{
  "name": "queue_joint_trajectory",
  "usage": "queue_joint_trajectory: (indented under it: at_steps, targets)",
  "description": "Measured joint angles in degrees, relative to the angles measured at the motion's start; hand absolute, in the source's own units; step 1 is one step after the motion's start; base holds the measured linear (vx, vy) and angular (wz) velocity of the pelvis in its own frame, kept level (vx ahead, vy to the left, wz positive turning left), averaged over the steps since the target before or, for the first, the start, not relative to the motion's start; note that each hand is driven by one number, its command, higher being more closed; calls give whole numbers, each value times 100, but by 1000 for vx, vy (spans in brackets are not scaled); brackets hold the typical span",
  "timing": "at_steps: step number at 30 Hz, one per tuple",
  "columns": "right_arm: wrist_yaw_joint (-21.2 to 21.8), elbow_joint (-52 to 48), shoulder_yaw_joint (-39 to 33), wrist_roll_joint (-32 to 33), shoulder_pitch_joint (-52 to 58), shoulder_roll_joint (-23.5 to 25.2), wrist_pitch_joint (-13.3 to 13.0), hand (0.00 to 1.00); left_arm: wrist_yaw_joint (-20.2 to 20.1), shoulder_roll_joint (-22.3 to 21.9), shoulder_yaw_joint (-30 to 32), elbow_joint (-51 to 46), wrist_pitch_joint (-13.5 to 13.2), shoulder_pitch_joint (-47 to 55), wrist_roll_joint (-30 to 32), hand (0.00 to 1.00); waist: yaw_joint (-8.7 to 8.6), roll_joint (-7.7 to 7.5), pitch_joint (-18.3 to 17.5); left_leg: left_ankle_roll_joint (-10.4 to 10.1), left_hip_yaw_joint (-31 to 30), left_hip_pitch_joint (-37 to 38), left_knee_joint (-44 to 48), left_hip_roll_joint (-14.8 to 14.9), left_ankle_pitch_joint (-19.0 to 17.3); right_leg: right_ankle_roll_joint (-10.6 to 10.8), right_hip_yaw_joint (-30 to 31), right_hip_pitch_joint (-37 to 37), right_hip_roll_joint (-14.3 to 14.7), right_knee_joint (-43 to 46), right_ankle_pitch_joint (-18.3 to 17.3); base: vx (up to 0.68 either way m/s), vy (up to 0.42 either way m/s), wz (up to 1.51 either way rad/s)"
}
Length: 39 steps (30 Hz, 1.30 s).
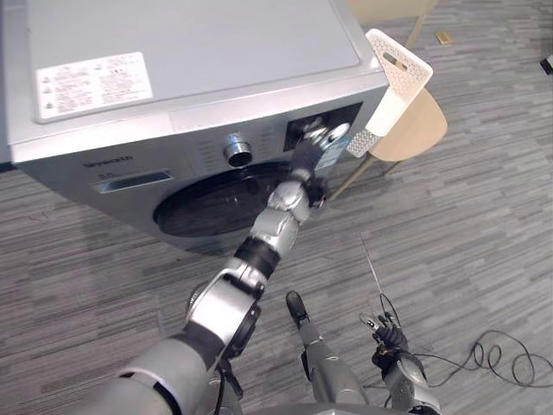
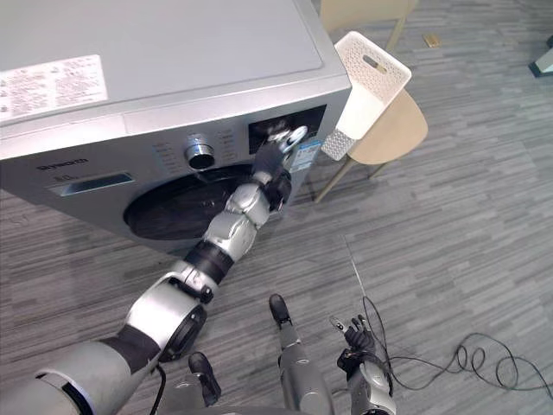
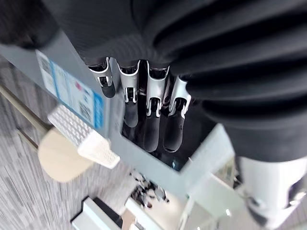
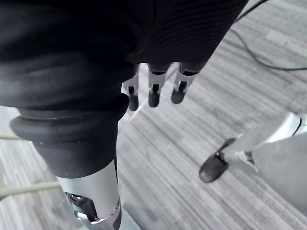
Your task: Pick up the laundry basket with both hands and put the clothes into the washing machine.
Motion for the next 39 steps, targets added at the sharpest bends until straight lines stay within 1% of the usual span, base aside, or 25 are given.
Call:
queue_joint_trajectory:
  at_steps: [1,3,4,5,6,8,10,11,12,13,15,16,17,19,22,25,29,31,32,33,35,36,37,38,39]
  targets:
    - [2,38,21,0,-3,32,-2,0,0,16,153,8,-7,487,41,0,19,71,-20,8,-154,12,-21,-2,8,-4,-166,101,-23,-10,-3,-31,-10,67]
    - [-7,114,22,-2,27,86,-9,0,-5,40,301,30,-49,1264,218,0,86,140,-36,55,-465,76,-105,-67,48,-193,-478,340,-114,-39,-129,-27,-16,86]
    - [-9,225,6,-2,23,112,-10,0,-9,45,319,32,-37,1829,307,0,162,166,-37,53,-622,150,-170,-117,125,-349,-727,527,-177,-39,-236,-21,-30,100]
    - [-10,338,-15,-4,22,117,-10,0,-22,56,369,55,-7,2475,403,0,239,251,-73,41,-843,199,-229,-128,190,-404,-969,698,-208,-37,-294,-24,-33,96]
    - [-10,383,-33,-5,32,125,-10,0,-59,64,421,106,13,2781,528,0,309,290,-95,30,-936,249,-277,-138,218,-422,-1070,791,-222,-36,-335,-18,-34,91]
    - [-8,560,-157,-37,24,163,0,0,-286,114,924,663,116,3804,1196,0,501,440,-206,16,-1245,430,-505,-181,340,-474,-1431,1138,-276,-21,-488,-27,-29,75]
    - [-5,647,-250,-179,30,212,1,0,-444,234,1308,1042,226,4421,1630,0,630,542,-299,-1,-1420,573,-628,-199,378,-474,-1639,1343,-293,29,-613,-33,-17,52]
    - [0,723,-249,-223,30,210,6,0,-506,267,1438,1136,256,4600,1795,0,668,569,-335,-14,-1481,620,-659,-214,389,-482,-1717,1421,-296,31,-637,8,-1,84]
    - [6,818,-227,-262,79,226,29,0,-612,340,1751,1194,286,5000,2100,0,677,620,-458,-12,-1745,672,-777,-269,479,-486,-2001,1604,-342,26,-714,16,2,99]
    - [8,850,-219,-307,94,251,31,0,-651,392,1889,1196,257,5030,2250,0,695,638,-519,-17,-1894,696,-870,-300,562,-472,-2222,1717,-388,31,-767,17,0,109]
    - [7,1010,-177,-404,133,225,48,0,-722,425,2152,1299,252,5176,2291,0,804,625,-638,2,-2099,847,-1038,-370,677,-462,-2506,1957,-469,29,-831,19,19,85]
    - [17,1062,-35,-420,172,199,47,0,-771,444,2305,1333,239,5254,2294,0,817,617,-699,16,-2301,897,-1056,-422,701,-432,-2705,2125,-483,22,-875,25,19,74]
    - [21,1115,48,-453,175,191,48,0,-782,476,2341,1346,239,5281,2301,0,835,599,-732,14,-2369,933,-1080,-453,711,-421,-2770,2196,-505,28,-903,26,17,72]
    - [40,1291,284,-570,182,188,79,0,-879,565,2351,1383,240,5419,2460,0,956,525,-935,54,-2622,975,-1180,-567,780,-382,-3031,2342,-596,25,-970,28,23,58]
    - [135,1584,283,-715,90,181,152,0,-872,587,2362,1394,241,5444,2721,0,965,464,-993,123,-3058,1024,-1248,-761,887,-313,-3465,2628,-747,37,-1081,26,28,74]
    - [144,1721,271,-814,56,160,169,0,-870,580,2451,1397,247,5454,2660,0,964,428,-1022,173,-3529,1051,-1348,-943,1031,-254,-3898,2806,-872,76,-1173,37,22,86]
    - [147,1897,259,-875,18,117,199,0,-845,624,2565,1402,249,5479,2287,0,998,330,-999,174,-4027,1053,-1307,-1091,1115,-312,-4310,3043,-921,126,-1279,20,4,61]
    - [148,1942,261,-876,-35,98,197,0,-843,643,2564,1415,249,5481,2278,0,997,307,-957,167,-4107,1076,-1220,-1096,1103,-359,-4369,3110,-911,209,-1388,-32,-15,27]
    - [149,2032,277,-884,-103,65,192,0,-838,649,2567,1413,250,5474,2275,0,983,350,-874,144,-4173,1011,-1002,-1071,988,-412,-4368,3113,-864,321,-1490,-50,-22,15]
    - [150,2087,287,-894,-148,50,196,0,-834,649,2575,1397,247,5474,2264,0,982,340,-846,129,-4189,944,-820,-1058,889,-398,-4346,3112,-832,370,-1534,-84,-23,4]
    - [145,2103,521,-907,-196,11,196,0,-795,605,2763,1359,248,5494,2201,0,1041,522,-644,50,-4183,700,-69,-871,469,-474,-4159,3100,-572,534,-1737,-94,-32,-16]
    - [144,2104,615,-906,-192,-3,195,0,-768,589,2866,1350,251,5512,2115,0,1067,553,-604,15,-4179,653,92,-787,389,-511,-4103,3095,-486,566,-1768,-101,-53,-22]
    - [145,2104,798,-907,-177,-20,199,0,-735,548,3085,1331,251,5531,2023,0,1108,576,-561,-17,-4180,507,430,-675,322,-598,-4063,3075,-367,568,-1822,-93,-39,-11]
    - [141,2105,795,-907,-202,-27,199,0,-737,562,3202,1310,249,5508,1943,0,1123,577,-504,-4,-4176,304,817,-707,340,-619,-4027,3043,-337,593,-1826,-99,-15,-2]
    - [124,2115,762,-910,-298,-75,199,0,-740,479,3348,1150,250,5488,1794,0,1178,616,-327,66,-4109,-152,1613,-794,558,-640,-4023,3002,-331,674,-1814,-119,3,-16]
